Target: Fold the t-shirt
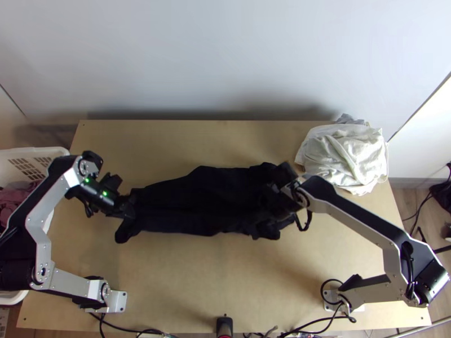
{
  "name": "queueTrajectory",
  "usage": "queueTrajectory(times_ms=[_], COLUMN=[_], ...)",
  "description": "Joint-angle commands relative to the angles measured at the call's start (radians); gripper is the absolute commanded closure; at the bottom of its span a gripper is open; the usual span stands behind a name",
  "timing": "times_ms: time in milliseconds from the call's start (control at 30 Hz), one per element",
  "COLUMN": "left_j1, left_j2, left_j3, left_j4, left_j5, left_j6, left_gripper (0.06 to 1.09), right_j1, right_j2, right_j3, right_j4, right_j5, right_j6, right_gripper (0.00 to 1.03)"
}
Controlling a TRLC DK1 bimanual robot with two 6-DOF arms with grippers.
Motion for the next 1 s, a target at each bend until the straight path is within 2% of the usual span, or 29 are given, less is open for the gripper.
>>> queueTrajectory(times_ms=[0,233,567,733,900,967], left_j1=[-0.016,-0.007,0.062,0.057,0.037,0.027], left_j2=[0.047,0.137,0.251,0.332,0.387,0.427], left_j3=[0.138,0.259,0.37,0.399,0.408,0.433], left_j4=[-0.043,-0.071,-0.072,-0.037,0.058,0.06], left_j5=[0.073,0.118,0.15,0.153,0.153,0.153], left_j6=[-0.106,-0.2,-0.266,-0.318,-0.381,-0.381], left_gripper=[0.93,0.93,0.93,0.93,0.93,0.92], right_j1=[-0.065,-0.148,-0.242,-0.28,-0.286,-0.281], right_j2=[0.03,0.059,0.072,0.133,0.177,0.217], right_j3=[0.088,0.132,0.175,0.183,0.186,0.204], right_j4=[0.004,0.004,0.005,0.114,0.318,0.352], right_j5=[0.001,0.001,0.004,0.004,0.011,0.021], right_j6=[0.021,0.047,0.076,0.151,0.245,0.246], right_gripper=[0.96,0.96,0.96,0.96,0.96,0.96])
